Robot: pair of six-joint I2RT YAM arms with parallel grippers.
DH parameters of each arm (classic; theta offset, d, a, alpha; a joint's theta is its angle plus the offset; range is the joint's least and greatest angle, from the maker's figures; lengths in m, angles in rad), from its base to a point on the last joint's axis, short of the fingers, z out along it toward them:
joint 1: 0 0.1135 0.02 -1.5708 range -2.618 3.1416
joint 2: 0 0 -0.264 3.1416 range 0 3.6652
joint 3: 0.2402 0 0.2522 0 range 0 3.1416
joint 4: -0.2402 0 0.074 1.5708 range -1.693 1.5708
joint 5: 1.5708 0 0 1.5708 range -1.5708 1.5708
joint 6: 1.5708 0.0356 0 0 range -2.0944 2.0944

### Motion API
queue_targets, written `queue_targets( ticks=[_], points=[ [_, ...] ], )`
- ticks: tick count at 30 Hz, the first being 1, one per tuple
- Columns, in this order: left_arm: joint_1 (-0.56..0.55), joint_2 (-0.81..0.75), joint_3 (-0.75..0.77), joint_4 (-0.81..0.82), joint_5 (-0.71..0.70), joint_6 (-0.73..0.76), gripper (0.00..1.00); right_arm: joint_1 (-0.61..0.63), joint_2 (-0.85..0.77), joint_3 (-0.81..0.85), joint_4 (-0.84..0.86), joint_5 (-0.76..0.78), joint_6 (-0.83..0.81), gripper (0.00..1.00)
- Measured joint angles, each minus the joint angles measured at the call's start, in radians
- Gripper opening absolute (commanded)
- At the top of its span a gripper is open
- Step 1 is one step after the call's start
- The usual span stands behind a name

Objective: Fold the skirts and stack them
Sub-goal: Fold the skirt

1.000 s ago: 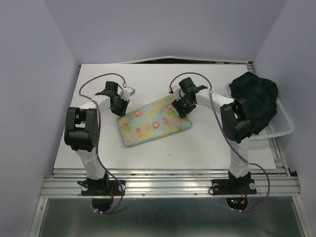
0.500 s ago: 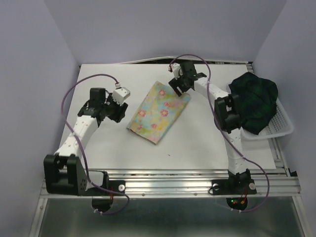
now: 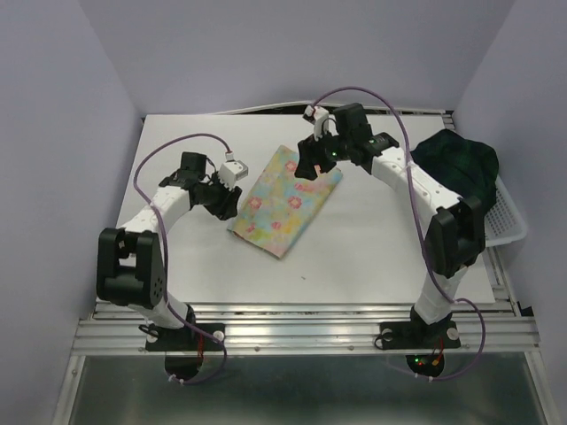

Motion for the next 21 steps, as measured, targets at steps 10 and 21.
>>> queue_targets(
  ticks=[10,21],
  points=[
    [0.0,0.22,0.055,-0.092,0.069,-0.167,0.53,-0.012,-0.011,-0.204,-0.045,-0.031,0.062,0.75],
    [0.0,0.284,0.055,-0.087,0.076,-0.239,0.33,-0.013,-0.009,-0.204,-0.043,-0.031,0.061,0.75]
  ],
)
